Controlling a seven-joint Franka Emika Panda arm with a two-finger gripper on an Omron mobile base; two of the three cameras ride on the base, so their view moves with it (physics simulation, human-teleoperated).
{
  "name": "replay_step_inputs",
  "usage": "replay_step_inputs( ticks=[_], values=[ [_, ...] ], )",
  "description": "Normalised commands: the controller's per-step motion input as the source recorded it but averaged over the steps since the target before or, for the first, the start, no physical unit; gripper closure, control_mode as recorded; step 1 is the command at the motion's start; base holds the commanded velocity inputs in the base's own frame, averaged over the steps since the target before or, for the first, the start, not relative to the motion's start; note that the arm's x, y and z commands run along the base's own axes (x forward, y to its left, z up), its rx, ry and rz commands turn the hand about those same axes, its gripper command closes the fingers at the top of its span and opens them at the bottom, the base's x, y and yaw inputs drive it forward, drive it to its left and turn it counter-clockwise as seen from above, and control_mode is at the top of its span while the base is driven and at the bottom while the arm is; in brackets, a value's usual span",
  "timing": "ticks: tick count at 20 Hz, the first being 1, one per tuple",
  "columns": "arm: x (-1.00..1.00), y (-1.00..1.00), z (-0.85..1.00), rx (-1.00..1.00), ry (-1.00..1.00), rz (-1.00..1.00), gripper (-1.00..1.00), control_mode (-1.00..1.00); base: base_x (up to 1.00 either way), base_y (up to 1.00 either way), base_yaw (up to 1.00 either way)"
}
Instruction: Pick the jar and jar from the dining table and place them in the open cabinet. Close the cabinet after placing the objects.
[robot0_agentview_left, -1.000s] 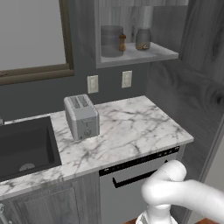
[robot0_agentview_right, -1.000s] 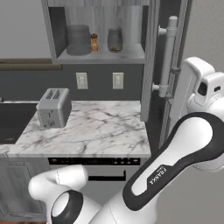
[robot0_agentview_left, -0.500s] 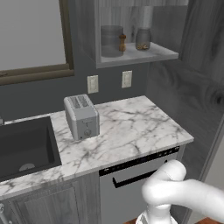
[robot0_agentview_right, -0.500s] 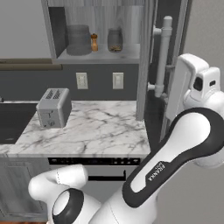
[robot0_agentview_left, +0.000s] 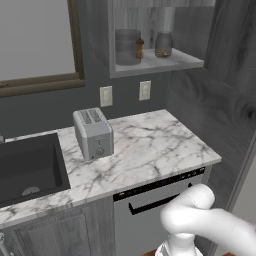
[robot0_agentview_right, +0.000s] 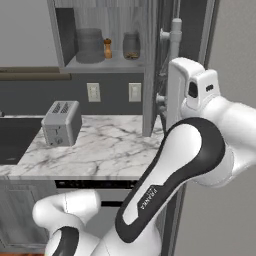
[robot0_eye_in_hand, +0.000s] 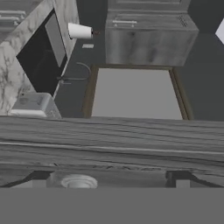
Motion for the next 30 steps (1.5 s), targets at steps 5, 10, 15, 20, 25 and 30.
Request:
replay_step_inputs(
  ticks=[5, 10, 15, 20, 25, 30],
  values=[
    [-0.11, 0.75, 0.05, -0.03, 0.00, -0.01, -1.00, -1.00, 0.00, 0.00, 0.00],
    [0.00, 0.88, 0.09, -0.05, 0.00, -0.02, -1.00, -1.00, 0.00, 0.00, 0.00],
    [0.01, 0.99, 0.10, -0.06, 0.00, -0.11, -1.00, -1.00, 0.00, 0.00, 0.00],
    [0.32, 0.93, 0.05, -0.04, 0.02, -0.13, -1.00, -1.00, 0.00, 0.00, 0.00],
    [0.60, 0.29, 0.02, 0.00, -0.02, -0.01, -1.00, -1.00, 0.00, 0.00, 0.00],
    [-0.57, -0.59, 0.00, 0.05, -0.09, 0.08, -1.00, -1.00, 0.00, 0.00, 0.00]
  ],
)
